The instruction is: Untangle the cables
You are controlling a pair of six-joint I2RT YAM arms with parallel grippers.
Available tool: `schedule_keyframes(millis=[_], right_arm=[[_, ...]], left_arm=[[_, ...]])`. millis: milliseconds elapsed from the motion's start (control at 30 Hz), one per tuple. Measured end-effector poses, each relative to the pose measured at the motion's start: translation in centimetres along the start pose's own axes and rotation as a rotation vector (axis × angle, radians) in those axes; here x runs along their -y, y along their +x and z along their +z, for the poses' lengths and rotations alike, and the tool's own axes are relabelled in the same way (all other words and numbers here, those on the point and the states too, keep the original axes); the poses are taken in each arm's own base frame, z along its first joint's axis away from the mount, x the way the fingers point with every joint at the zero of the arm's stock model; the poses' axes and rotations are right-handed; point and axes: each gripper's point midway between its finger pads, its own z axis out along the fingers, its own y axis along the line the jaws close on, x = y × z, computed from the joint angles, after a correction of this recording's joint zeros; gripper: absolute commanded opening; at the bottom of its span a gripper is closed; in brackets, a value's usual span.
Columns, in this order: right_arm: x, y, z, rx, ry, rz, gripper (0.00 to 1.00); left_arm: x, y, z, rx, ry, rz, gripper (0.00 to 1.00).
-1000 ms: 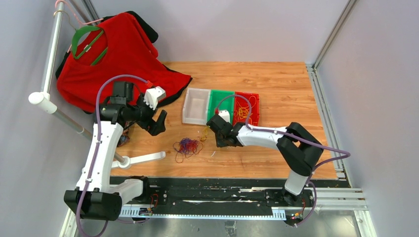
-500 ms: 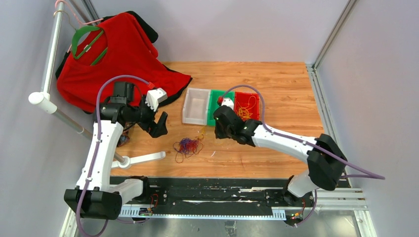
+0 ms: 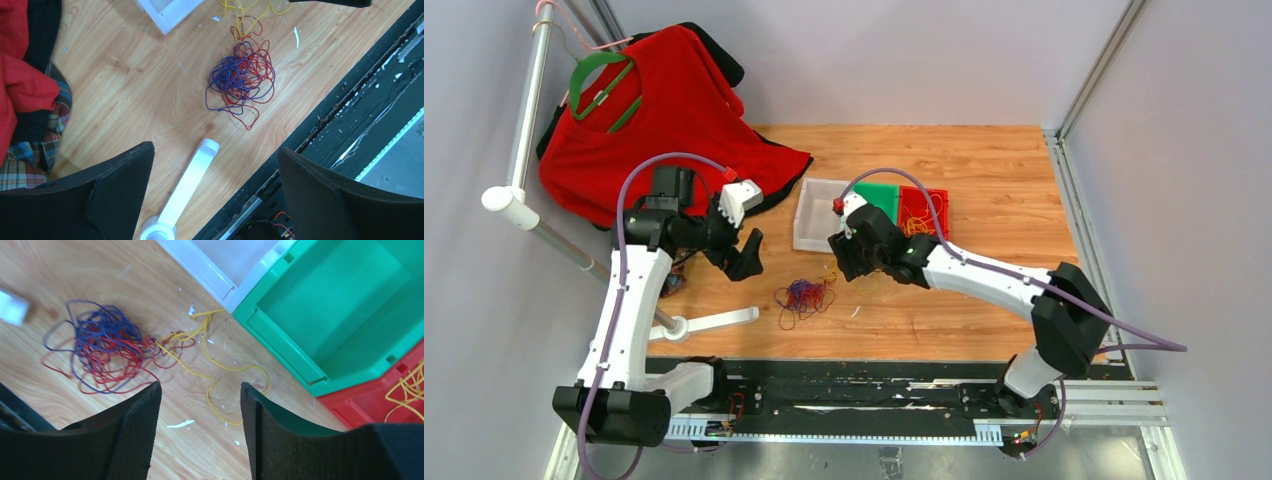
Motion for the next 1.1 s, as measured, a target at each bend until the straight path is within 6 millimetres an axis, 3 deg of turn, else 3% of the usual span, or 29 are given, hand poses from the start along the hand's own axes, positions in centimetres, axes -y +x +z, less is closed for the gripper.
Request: schedule_keyframes(millis=[200,400,633,767,933,1100], right_arm=[[-0.1,3.1,2.6,-0.092,-0.041,-0.103,0.68],[-0.6,5.9,4.8,-0.152,-0.091,-0.158,0.69],[-0.7,6.9,5.8,-0.147,-0.104,-0.214,0.67],[-1.3,7.1,6.7,-0.138,-0.12,-0.24,0.59],[-2.7,8.0,8.6,-0.162,-0.148,-0.279,0.33],[-3.6,7.7,8.7,-0.153,-0.166,-0.299,0.15]], left_arm=[[0.0,0.6,0.2,-0.041,0.026,0.007,0.98],[-0.2,1.1,0.4,-0.066,0.026,0.005,0.98],[-0.4,1.4,0.3,-0.081,0.013,0.005,0.98],[-0.5,1.5,0.3,-0.087,0.004,0.005,0.98],[-0.7,1.6,-0.1,-0.091,-0.018,0.013,0.98],[-0.5,1.7,-0.6,-0.085,-0.035,0.026,0.98]])
